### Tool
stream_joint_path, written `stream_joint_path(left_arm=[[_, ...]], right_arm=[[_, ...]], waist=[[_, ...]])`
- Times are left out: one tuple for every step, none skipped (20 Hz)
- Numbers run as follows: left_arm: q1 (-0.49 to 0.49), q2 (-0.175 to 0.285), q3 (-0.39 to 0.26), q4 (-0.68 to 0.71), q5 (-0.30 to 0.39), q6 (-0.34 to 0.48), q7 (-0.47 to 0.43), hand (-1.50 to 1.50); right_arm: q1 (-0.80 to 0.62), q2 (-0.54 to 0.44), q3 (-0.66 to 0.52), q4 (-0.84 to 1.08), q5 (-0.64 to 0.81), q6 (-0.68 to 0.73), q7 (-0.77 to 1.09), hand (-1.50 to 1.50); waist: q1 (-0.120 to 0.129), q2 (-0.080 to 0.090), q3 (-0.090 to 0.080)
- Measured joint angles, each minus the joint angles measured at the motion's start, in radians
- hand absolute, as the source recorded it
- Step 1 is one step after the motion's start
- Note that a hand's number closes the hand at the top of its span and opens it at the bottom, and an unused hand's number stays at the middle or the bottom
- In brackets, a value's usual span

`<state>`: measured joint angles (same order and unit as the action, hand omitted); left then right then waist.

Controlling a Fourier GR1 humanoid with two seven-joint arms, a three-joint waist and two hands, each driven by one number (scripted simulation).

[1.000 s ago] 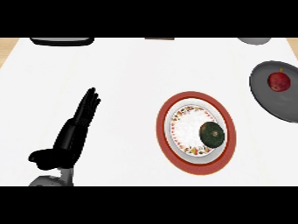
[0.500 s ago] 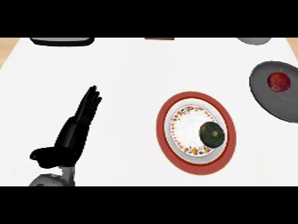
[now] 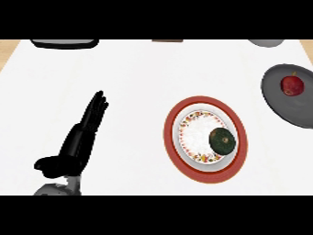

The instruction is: Pick the pear from the plate and place it in the pan

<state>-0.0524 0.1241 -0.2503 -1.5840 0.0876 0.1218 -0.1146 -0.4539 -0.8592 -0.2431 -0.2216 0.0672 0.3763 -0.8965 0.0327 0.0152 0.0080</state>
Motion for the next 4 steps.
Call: stream_joint_path(left_arm=[[-0.007,0.0,0.006,0.012,0.0,-0.001,-0.002,0.0],[-0.008,-0.003,0.005,0.018,-0.002,-0.001,-0.007,0.0],[-0.006,-0.003,0.004,0.021,-0.001,-0.004,-0.009,0.0],[-0.004,-0.008,0.0,0.024,-0.006,-0.001,-0.011,0.0]], right_arm=[[0.004,0.001,0.002,-0.002,0.003,-0.007,-0.007,-1.5],[0.003,-0.006,-0.001,-0.004,0.002,-0.01,-0.01,-1.5],[0.001,-0.012,-0.001,-0.007,0.004,-0.016,-0.014,-1.5],[-0.001,-0.005,0.001,-0.009,0.007,-0.029,-0.021,-1.5]], waist=[[-0.002,0.0,0.0],[-0.002,0.0,0.0],[-0.001,0.001,0.0],[-0.001,0.0,-0.001]])
